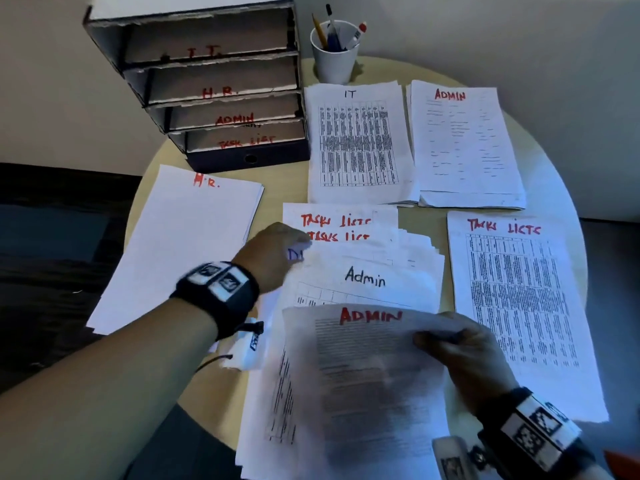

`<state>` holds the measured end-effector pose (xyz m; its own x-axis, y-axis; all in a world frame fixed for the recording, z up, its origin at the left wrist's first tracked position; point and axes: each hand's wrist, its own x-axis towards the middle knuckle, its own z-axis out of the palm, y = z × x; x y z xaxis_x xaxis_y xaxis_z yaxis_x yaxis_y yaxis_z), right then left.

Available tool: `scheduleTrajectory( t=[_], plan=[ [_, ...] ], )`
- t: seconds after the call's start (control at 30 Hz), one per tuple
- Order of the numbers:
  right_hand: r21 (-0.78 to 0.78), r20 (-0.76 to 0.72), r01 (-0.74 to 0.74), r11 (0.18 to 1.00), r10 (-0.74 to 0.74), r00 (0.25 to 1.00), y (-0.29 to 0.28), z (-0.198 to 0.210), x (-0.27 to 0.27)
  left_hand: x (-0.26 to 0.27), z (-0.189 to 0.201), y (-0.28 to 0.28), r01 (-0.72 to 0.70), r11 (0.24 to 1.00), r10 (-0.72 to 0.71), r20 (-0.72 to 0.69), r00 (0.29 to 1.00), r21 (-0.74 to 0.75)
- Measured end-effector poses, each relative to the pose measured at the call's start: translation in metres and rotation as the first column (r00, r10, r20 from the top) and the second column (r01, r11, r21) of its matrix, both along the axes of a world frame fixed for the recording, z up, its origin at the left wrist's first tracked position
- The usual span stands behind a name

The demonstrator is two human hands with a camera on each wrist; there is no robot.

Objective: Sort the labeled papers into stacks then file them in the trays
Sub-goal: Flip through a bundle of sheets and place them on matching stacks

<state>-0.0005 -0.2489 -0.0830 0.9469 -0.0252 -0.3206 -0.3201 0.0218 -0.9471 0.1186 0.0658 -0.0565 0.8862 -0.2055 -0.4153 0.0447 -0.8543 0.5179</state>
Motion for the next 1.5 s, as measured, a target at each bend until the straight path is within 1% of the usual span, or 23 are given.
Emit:
scheduleTrajectory(
  t=[0.07, 0.13, 0.2, 0.3, 0.37, 0.47, 0.6, 0.7, 0.77, 0.83, 0.9, 0.97, 1.07, 1.13, 1.17, 1.27, 1.3, 1.33, 1.37, 1.4, 1.43, 1.47, 1.5],
  plan=[
    [0.010, -0.037, 0.027, 1.000, -0.027, 0.999, -0.004, -0.006, -0.004, 0.002, -0.010, -0.004, 0.201, 0.951, -0.193, -0.056, 0.980, 0.235],
    [-0.017, -0.042, 0.023, 1.000, -0.024, 0.999, -0.006, -0.005, -0.006, 0.002, -0.017, -0.009, 0.253, 0.881, -0.252, -0.057, 0.966, 0.399],
    [-0.018, -0.059, -0.020, 1.000, 0.019, 0.998, -0.008, -0.008, -0.006, 0.002, -0.019, -0.013, 0.222, 0.869, -0.224, -0.049, 0.973, 0.442],
    [0.054, -0.094, -0.031, 0.998, 0.036, 0.995, -0.008, -0.011, -0.007, 0.002, -0.021, -0.012, 0.153, 0.897, -0.157, -0.024, 0.987, 0.416],
    [-0.099, -0.063, -0.071, 0.993, 0.065, 0.996, -0.004, -0.008, -0.008, 0.001, -0.020, -0.009, 0.126, 0.901, -0.157, 0.040, 0.987, 0.415],
    [-0.160, 0.028, -0.131, 0.978, 0.138, 0.990, 0.000, 0.003, -0.007, 0.000, -0.017, -0.001, 0.147, 0.934, -0.192, 0.111, 0.975, 0.324],
    [-0.359, 0.131, -0.261, 0.896, 0.325, 0.937, 0.002, 0.022, -0.001, -0.014, 0.001, 0.007, 0.184, 0.981, -0.167, 0.227, 0.960, -0.057],
    [-0.435, 0.171, -0.300, 0.849, 0.405, 0.898, 0.004, 0.019, 0.004, -0.034, 0.030, -0.003, 0.212, 0.930, -0.176, 0.143, 0.974, -0.301],
    [-0.424, 0.203, -0.266, 0.866, 0.377, 0.904, 0.008, 0.016, 0.008, -0.044, 0.040, -0.009, 0.243, 0.879, -0.230, 0.080, 0.970, -0.411],
    [-0.343, 0.166, -0.205, 0.917, 0.274, 0.947, 0.012, 0.014, 0.011, -0.042, 0.041, -0.008, 0.068, 0.862, -0.103, -0.042, 0.994, -0.502],
    [-0.244, 0.130, -0.199, 0.949, 0.235, 0.963, 0.008, 0.011, 0.009, -0.030, 0.029, 0.000, -0.217, 0.830, 0.186, -0.111, 0.976, -0.514],
    [-0.175, 0.121, -0.281, 0.944, 0.304, 0.945, 0.003, 0.020, 0.004, -0.019, 0.013, 0.014, -0.340, 0.854, 0.344, -0.063, 0.937, -0.394],
    [-0.157, 0.048, -0.393, 0.906, 0.405, 0.913, -0.007, 0.028, -0.004, -0.016, -0.006, 0.024, -0.299, 0.935, 0.290, -0.072, 0.954, -0.191],
    [-0.139, 0.059, -0.377, 0.916, 0.388, 0.920, -0.010, 0.031, -0.007, -0.024, -0.007, 0.019, -0.276, 0.934, 0.253, -0.124, 0.959, -0.229],
    [-0.102, 0.048, -0.331, 0.938, 0.337, 0.940, -0.012, 0.029, -0.007, -0.029, -0.001, 0.013, -0.316, 0.895, 0.278, -0.160, 0.947, -0.316],
    [-0.048, -0.017, -0.163, 0.985, 0.162, 0.987, -0.011, 0.027, -0.001, -0.053, 0.010, 0.000, -0.514, 0.685, 0.347, -0.389, 0.853, -0.516],
    [-0.041, -0.059, -0.177, 0.983, 0.174, 0.983, -0.011, 0.023, 0.000, -0.064, 0.004, -0.003, -0.496, 0.687, 0.330, -0.379, 0.864, -0.531],
    [-0.024, -0.124, -0.176, 0.984, 0.172, 0.977, -0.008, 0.024, 0.001, -0.074, -0.002, -0.005, -0.409, 0.770, 0.317, -0.263, 0.911, -0.490],
    [-0.002, -0.182, -0.201, 0.980, 0.197, 0.963, -0.007, 0.022, 0.002, -0.080, -0.009, -0.003, -0.278, 0.889, 0.269, -0.077, 0.960, -0.362],
    [0.023, -0.189, -0.224, 0.974, 0.224, 0.956, -0.003, 0.028, 0.003, -0.084, -0.017, -0.001, -0.148, 0.963, 0.168, 0.073, 0.983, -0.224],
    [-0.006, -0.176, -0.286, 0.958, 0.281, 0.943, -0.004, 0.025, 0.004, -0.084, -0.029, 0.002, -0.003, 0.997, 0.015, 0.165, 0.986, -0.074],
    [-0.046, -0.180, -0.363, 0.931, 0.350, 0.919, -0.001, 0.030, 0.004, -0.082, -0.035, 0.002, 0.113, 0.991, -0.124, 0.168, 0.978, 0.075],
    [-0.076, -0.181, -0.436, 0.897, 0.418, 0.890, -0.002, 0.031, 0.003, -0.075, -0.035, 0.000, 0.166, 0.965, -0.189, 0.100, 0.977, 0.202]
  ],
)
